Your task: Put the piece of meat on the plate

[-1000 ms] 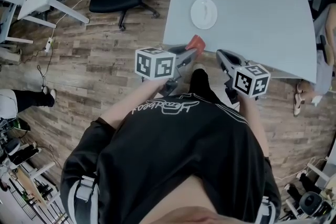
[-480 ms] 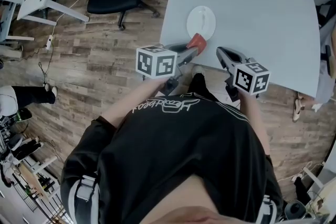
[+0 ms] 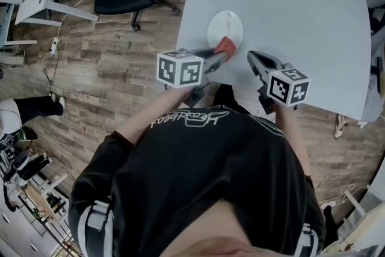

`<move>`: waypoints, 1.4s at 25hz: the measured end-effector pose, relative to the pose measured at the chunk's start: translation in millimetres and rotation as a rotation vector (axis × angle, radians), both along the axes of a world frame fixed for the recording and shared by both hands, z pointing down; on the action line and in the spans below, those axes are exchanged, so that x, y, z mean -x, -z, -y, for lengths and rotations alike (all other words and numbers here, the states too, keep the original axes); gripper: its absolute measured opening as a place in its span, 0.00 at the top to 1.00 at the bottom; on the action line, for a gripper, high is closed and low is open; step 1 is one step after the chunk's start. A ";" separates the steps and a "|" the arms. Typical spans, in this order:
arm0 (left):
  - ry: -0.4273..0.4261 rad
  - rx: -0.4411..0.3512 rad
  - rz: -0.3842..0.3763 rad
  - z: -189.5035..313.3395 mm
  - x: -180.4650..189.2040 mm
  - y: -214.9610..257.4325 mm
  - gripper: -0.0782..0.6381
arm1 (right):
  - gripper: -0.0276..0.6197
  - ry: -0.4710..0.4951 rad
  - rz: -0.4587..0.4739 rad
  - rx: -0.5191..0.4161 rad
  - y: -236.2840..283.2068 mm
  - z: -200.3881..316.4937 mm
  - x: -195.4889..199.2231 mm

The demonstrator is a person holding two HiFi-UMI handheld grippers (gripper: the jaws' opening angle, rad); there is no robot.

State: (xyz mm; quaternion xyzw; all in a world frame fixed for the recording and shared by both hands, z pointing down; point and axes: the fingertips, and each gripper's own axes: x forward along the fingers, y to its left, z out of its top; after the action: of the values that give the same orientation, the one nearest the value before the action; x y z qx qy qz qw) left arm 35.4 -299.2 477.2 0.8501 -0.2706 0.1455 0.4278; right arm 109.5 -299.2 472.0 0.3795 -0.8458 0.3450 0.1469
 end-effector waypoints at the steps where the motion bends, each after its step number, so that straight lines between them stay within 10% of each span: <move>1: 0.001 0.003 0.004 3.4 -0.6 -2.5 0.78 | 0.94 0.002 0.000 0.004 -2.2 2.8 -0.7; 35: -0.003 0.075 0.094 48.9 -9.1 -66.3 0.78 | 0.94 -0.012 0.007 0.094 -39.6 36.7 -17.7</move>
State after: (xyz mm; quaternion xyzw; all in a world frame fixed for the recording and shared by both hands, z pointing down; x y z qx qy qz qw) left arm 44.5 -348.0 543.4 0.8262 -0.2835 0.1958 0.4457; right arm 127.2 -335.9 511.5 0.3761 -0.8268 0.3868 0.1595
